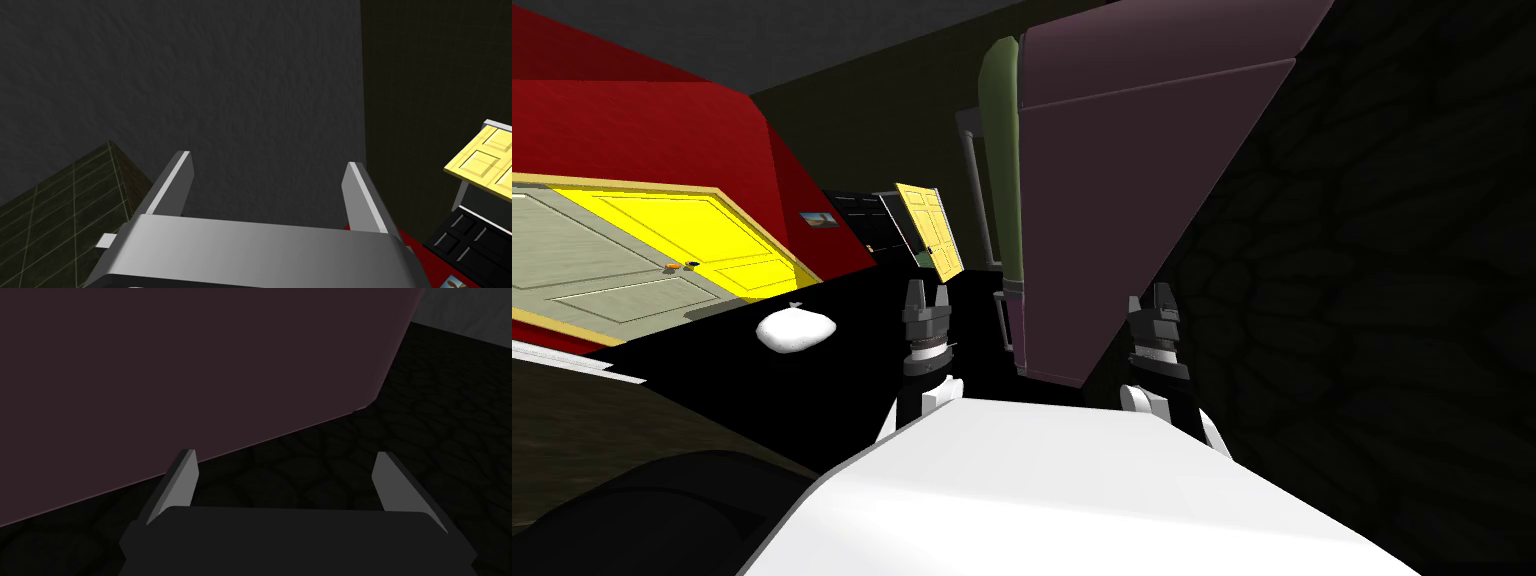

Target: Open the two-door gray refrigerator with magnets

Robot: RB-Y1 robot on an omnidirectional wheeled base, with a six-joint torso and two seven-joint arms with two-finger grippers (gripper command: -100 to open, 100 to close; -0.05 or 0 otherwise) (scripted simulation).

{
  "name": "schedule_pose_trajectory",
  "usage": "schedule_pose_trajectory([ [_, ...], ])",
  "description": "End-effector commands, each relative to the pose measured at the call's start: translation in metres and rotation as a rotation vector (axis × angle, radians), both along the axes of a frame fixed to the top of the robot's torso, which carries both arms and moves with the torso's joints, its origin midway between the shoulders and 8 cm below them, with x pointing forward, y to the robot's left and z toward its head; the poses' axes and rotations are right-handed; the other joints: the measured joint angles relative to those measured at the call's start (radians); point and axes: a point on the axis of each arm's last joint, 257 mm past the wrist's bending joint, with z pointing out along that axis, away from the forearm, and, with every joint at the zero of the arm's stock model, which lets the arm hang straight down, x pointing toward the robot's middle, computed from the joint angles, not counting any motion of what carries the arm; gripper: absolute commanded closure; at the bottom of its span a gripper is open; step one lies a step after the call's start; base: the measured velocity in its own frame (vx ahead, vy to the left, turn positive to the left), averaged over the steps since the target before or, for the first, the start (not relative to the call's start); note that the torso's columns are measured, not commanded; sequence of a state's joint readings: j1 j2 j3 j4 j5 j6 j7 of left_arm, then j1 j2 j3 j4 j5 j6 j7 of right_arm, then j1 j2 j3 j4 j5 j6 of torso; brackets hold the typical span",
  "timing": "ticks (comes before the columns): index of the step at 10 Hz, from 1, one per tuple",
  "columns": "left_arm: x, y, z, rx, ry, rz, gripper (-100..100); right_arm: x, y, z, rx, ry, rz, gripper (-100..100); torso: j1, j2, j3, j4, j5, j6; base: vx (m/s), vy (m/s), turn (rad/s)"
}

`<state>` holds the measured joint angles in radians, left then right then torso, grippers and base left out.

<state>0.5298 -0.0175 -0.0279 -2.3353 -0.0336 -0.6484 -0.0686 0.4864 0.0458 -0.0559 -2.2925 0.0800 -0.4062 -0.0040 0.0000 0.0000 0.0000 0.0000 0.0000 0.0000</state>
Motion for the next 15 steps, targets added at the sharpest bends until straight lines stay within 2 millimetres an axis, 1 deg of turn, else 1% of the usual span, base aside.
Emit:
schedule_pose_trajectory([
  [1, 0.0, 0.0, 0.0, 0.0, 0.0, 0.0, 0, 0.0, 0.0, 0.0, 0.0, 0.0, 0.0, 0, 0.0, 0.04, -0.082, 0.041, 0.0, 0.0, 0.0, 0.0, 0.0],
  [3, 0.0, 0.0, 0.0001, 0.0, 0.0, 0.0, 0, 0.0, 0.0, 0.0001, 0.0, 0.0, 0.0, 0, 0.0, 0.175, -0.351, 0.176, 0.0, 0.0, 0.0, 0.0, 0.0],
  [9, -0.0001, 0.0, 0.0001, 0.0, 0.0, 0.0, 0, -0.0001, 0.0, 0.0002, 0.0, 0.0, 0.0, 0, 0.0, 0.618, -1.234, 0.617, 0.0, 0.0, 0.0, 0.0, 0.0],
  [10, -0.0001, 0.0, 0.0001, 0.0, 0.0, 0.0, 0, 0.0009, 0.0024, -0.0002, -0.053, 0.009, 0.002, -100, 0.0, 0.691, -1.382, 0.691, 0.0, 0.0, 0.009, 0.023, 0.0],
  [11, 0.0, 0.0, 0.0, 0.0, 0.0, 0.0, 0, 0.0016, 0.0037, -0.0007, -0.098, 0.017, 0.0, -100, 0.001, 0.725, -1.451, 0.724, 0.0, 0.0, 0.017, 0.052, -0.004],
  [12, 0.0, 0.0, -0.0001, 0.0, 0.0, 0.0, 0, 0.0023, 0.0046, -0.0013, -0.148, 0.024, -0.007, -100, 0.002, 0.734, -1.471, 0.734, 0.001, 0.0, 0.033, 0.073, -0.004],
  [15, 0.0, 0.0, -0.0001, 0.0, 0.0, 0.0, 0, 0.0042, 0.0031, -0.0038, -0.321, 0.045, -0.057, -100, 0.002, 0.736, -1.477, 0.737, 0.001, 0.0, 0.06, 0.111, -0.005],
])
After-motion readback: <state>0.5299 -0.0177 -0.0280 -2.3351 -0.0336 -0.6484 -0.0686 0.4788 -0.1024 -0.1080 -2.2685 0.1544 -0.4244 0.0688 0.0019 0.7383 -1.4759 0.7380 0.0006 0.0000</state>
